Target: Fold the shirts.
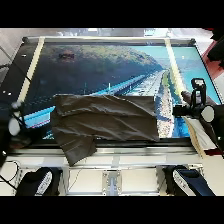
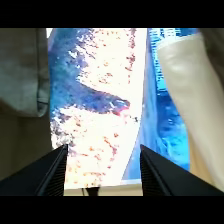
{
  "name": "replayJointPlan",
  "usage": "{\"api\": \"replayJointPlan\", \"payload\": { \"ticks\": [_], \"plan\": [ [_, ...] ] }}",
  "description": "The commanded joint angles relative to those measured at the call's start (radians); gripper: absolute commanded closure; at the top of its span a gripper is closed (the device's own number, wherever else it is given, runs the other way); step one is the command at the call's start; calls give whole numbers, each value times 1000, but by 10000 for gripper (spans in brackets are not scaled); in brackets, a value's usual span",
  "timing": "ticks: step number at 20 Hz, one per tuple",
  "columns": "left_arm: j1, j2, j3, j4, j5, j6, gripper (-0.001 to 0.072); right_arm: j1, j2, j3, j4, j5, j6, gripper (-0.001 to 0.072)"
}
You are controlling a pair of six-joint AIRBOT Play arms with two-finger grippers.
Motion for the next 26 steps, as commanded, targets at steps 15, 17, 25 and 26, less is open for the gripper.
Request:
{"api": "replayJointPlan", "payload": {
  "ticks": [15,17,25,26],
  "plan": [
    [4,-211,-218,-431,186,-87,273,0,17,-86,176,-101,-42,191],
    [4,-217,-220,-410,189,-93,274,0,18,-86,177,-100,-42,192],
    [4,-232,-270,-444,298,-94,298,0,39,-86,196,-103,-41,192],
    [3,-232,-270,-450,322,-94,311,0,39,-86,200,-103,-41,192]
  ]
}}
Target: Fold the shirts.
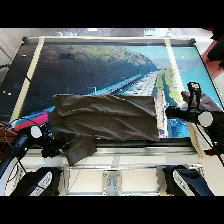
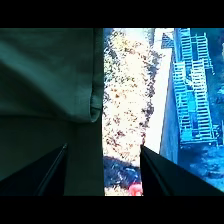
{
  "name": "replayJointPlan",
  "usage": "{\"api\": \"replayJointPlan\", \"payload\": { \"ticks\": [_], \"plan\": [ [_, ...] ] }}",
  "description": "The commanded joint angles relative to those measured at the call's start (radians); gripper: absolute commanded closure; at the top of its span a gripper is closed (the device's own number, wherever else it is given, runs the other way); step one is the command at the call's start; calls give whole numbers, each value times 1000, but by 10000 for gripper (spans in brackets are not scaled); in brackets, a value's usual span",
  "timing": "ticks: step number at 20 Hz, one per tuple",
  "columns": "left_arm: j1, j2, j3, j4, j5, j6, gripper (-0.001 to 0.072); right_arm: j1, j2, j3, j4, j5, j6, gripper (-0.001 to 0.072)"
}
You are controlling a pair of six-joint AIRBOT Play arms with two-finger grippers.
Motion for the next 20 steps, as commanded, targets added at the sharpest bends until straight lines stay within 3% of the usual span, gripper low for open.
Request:
{"api": "replayJointPlan", "payload": {
  "ticks": [1,2,4,8,11,14,20],
  "plan": [
    [0,-3,-7,-28,90,0,317,0,6,0,14,0,0,192],
    [0,-3,-9,-32,100,1,387,0,8,0,19,-1,0,193],
    [0,-3,-10,-32,117,2,686,1,11,0,27,0,0,197],
    [0,-3,-3,-54,94,24,695,0,22,0,29,44,0,242],
    [0,0,60,-80,-27,92,695,0,25,-2,6,222,11,243],
    [0,23,150,-84,-51,129,696,0,25,-89,45,387,48,227],
    [0,29,217,-146,-43,205,695,0,24,-373,340,182,134,190]
  ]
}}
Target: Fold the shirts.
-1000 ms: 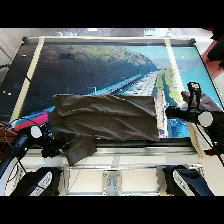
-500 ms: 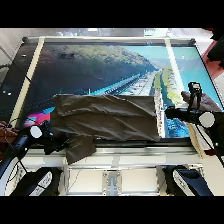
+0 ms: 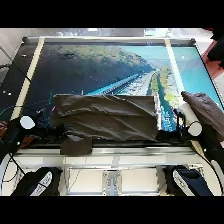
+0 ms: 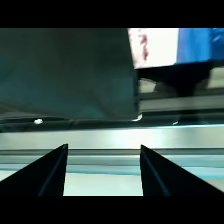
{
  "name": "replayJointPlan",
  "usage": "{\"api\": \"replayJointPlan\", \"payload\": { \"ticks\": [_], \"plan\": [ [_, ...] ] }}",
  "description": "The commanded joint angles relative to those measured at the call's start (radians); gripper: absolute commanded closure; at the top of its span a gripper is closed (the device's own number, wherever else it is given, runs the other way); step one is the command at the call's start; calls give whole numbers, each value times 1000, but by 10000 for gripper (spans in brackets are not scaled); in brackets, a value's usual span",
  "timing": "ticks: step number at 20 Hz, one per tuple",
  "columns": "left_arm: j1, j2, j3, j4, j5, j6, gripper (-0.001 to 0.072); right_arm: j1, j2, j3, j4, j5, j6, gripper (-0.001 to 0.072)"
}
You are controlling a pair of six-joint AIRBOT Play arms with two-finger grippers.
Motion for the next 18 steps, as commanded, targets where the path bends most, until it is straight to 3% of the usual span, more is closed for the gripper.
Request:
{"api": "replayJointPlan", "payload": {
  "ticks": [1,5,8,11,12,14,15,18],
  "plan": [
    [0,3,25,-41,-1,50,695,1,0,-136,177,-127,45,190],
    [0,3,25,-41,10,57,695,1,0,-175,201,-288,101,199],
    [0,3,25,-41,10,58,695,0,-2,-174,190,-388,138,244],
    [0,3,25,-41,10,70,695,0,-2,-174,145,-373,173,243],
    [0,3,25,-41,10,70,695,0,-2,-174,130,-361,174,287],
    [0,3,25,-41,10,70,695,1,-2,-174,128,-364,172,595],
    [0,3,26,-41,10,70,696,1,-2,-172,132,-377,167,684],
    [0,3,33,-41,18,73,695,1,-1,-151,146,-382,142,686]
  ]
}}
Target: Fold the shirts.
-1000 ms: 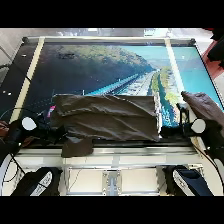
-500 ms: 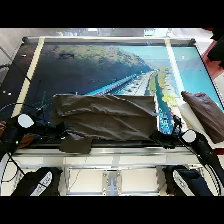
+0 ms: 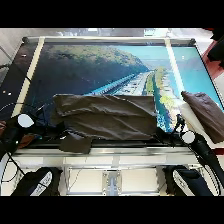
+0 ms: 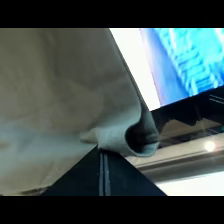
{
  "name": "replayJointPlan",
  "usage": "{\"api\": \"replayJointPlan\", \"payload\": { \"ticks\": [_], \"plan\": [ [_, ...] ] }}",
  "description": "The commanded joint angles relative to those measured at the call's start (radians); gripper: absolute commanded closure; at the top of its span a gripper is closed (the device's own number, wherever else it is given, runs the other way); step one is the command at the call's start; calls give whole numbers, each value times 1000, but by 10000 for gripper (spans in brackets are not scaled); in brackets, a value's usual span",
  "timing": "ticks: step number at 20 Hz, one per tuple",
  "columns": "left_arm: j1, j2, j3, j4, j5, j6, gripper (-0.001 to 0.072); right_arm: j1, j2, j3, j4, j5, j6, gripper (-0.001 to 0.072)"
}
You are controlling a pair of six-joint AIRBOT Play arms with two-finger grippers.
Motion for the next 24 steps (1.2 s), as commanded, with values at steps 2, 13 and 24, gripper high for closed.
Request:
{"api": "replayJointPlan", "payload": {
  "ticks": [2,13,24],
  "plan": [
    [0,1,47,1,14,8,695,1,1,60,3,24,-31,687],
    [0,-14,350,243,209,18,700,1,-52,406,-54,-59,-153,689],
    [-2,-532,509,165,314,213,697,4,-678,693,135,-220,-335,688]
  ]
}}
